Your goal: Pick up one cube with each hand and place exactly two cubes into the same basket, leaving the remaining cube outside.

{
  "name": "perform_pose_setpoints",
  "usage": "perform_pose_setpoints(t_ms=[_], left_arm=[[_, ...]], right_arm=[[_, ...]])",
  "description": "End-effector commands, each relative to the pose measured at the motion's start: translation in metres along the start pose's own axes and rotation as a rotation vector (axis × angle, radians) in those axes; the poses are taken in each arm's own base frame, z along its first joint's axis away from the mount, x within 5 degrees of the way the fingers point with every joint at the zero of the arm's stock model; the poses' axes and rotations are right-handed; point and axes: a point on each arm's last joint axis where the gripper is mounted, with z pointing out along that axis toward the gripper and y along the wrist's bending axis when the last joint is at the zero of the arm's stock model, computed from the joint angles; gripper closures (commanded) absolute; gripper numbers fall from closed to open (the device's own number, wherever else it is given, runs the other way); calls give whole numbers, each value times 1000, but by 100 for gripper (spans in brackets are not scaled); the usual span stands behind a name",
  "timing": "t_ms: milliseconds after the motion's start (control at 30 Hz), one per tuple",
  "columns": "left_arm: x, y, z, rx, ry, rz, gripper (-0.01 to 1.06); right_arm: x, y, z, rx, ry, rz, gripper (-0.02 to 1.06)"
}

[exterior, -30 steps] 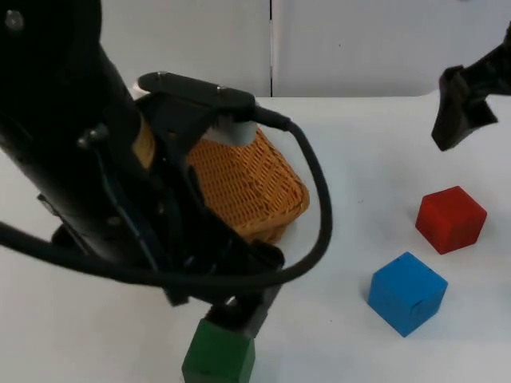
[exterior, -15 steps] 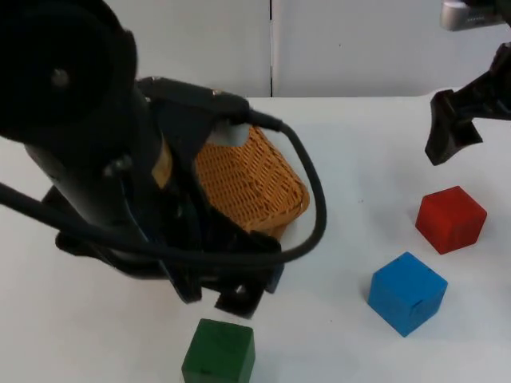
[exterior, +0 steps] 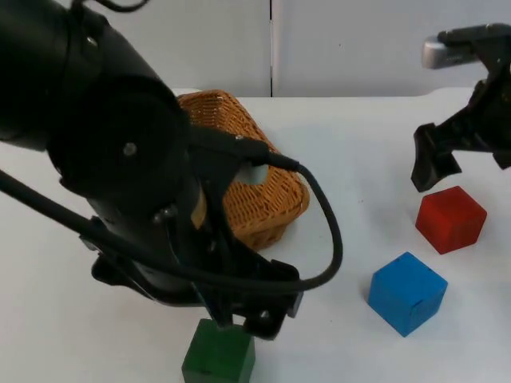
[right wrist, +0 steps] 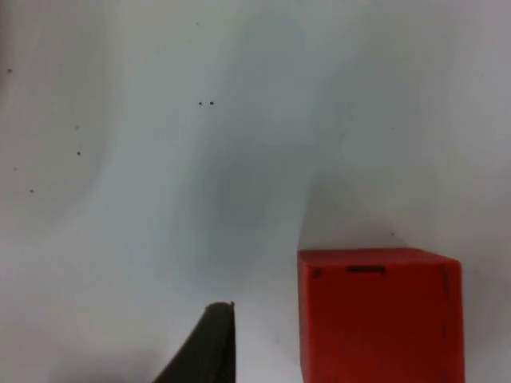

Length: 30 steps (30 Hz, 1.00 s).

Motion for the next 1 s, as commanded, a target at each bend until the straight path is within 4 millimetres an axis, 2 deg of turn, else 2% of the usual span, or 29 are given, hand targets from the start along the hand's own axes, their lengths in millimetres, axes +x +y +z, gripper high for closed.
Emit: perform_pose_setpoints(t_ms=[0,333,467,733,967], left_arm=[[-1,-4,4,11,-7,-8,0],[4,-5,34,-6,52,-1,0],[8,-6,49,-18,87,2,0],[9,-7,56,-13,90,-1,0],[9,-7,56,-9,84,0,0]], right_arm=[[-1,-1,6,3,-7,3,-1],[3,-1,29,2,10,1,0],[8,-1,44,0,41,0,0],[16,0,62,-2,86,0,0],[15,0,62,-2,79,0,0]])
